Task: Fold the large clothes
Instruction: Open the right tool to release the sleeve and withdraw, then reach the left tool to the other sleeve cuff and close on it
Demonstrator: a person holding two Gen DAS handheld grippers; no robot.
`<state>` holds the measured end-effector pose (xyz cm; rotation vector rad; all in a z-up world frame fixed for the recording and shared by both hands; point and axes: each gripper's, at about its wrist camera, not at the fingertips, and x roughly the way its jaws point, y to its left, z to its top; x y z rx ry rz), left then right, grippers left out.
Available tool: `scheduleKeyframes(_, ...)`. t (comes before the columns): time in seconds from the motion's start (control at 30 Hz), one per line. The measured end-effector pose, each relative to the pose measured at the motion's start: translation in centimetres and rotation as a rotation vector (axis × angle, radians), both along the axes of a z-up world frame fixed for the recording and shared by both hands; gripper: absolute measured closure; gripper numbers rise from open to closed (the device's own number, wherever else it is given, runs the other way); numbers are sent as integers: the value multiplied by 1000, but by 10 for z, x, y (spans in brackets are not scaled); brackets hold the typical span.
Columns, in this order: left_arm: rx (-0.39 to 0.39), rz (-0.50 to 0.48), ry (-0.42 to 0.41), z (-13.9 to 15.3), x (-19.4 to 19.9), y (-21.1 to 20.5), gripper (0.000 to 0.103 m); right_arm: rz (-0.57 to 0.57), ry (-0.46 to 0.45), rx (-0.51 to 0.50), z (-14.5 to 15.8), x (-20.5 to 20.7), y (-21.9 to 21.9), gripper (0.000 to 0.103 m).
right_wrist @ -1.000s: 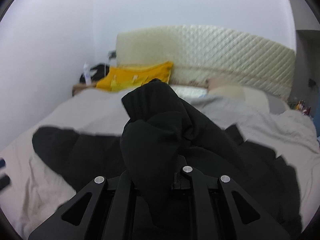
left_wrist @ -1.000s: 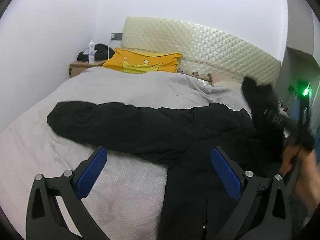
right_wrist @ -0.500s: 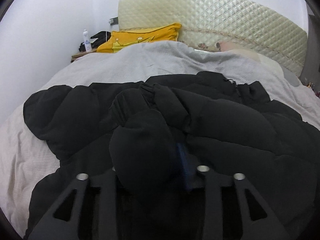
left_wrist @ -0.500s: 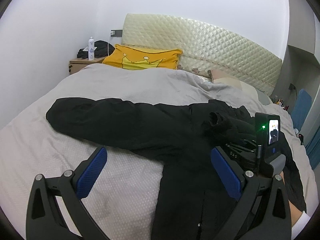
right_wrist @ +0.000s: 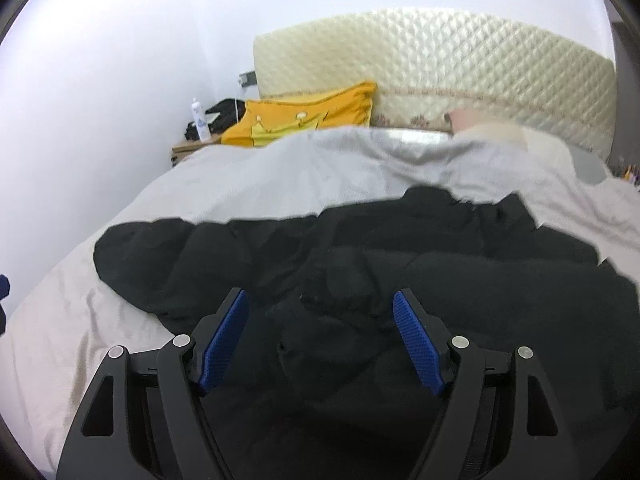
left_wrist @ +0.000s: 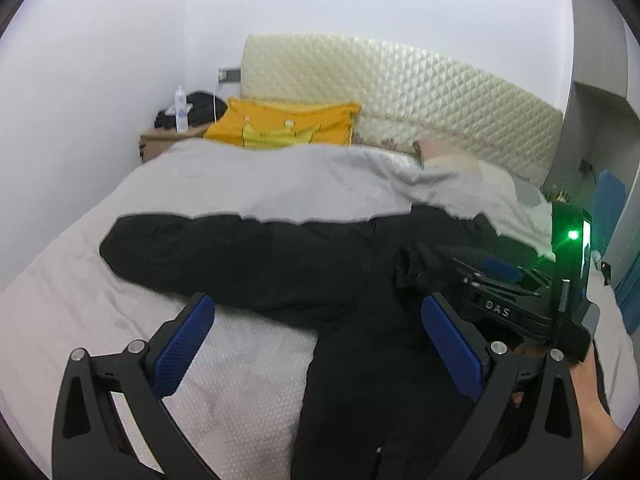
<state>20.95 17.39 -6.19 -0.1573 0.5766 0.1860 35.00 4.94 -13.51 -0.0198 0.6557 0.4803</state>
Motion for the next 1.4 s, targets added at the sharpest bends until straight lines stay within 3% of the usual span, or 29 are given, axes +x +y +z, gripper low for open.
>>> scheduleKeyframes(0.3, 19, -15, -68, 40, -31, -23, 0, -89, -114, 39, 79, -32, -69, 29)
scheduleKeyframes(0.5, 0, -70, -78, 57, -49, -48, 0, -153, -201, 45, 127, -80, -118, 29)
scheduleKeyframes(0.63, 17, -88, -90, 64, -62, -62, 0, -182, -233, 57, 143, -118, -145, 28)
scheduleKeyframes(0.9, 23, -156, -112, 69, -85, -93, 0, -177, -235, 72, 134, -176, -185, 27)
scheduleKeyframes(1.1, 10, -176, -106, 65, -93, -106, 0, -233, -246, 102, 120, -206, -215, 22)
scheduleKeyframes(1.4, 15, -212, -112, 58, -105, -129, 0, -246, -285, 90, 106, -243, -228, 18)
